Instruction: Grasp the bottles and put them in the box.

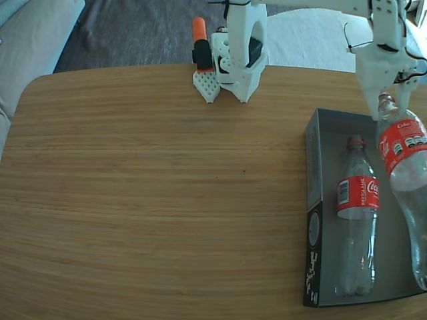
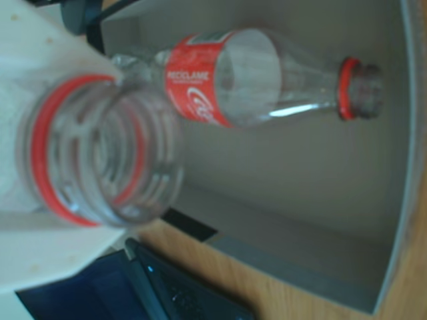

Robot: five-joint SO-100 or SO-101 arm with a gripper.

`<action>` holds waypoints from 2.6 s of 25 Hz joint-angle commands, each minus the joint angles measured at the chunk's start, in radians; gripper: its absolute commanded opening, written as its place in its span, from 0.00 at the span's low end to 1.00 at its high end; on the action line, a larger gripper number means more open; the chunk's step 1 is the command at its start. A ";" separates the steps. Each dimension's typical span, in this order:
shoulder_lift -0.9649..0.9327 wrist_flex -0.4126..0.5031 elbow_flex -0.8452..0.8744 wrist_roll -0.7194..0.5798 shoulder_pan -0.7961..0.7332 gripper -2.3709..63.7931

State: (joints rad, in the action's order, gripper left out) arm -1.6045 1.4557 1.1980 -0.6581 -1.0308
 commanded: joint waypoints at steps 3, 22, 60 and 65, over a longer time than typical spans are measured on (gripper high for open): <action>0.109 -0.002 -0.189 0.003 -0.043 0.03; 0.407 -0.002 -0.505 0.258 -0.112 0.03; 0.486 0.011 -0.577 0.252 -0.127 0.36; 0.485 0.012 -0.577 0.252 -0.107 0.37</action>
State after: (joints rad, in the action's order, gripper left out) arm -1.0922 1.4696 0.6780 -0.4096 -1.1397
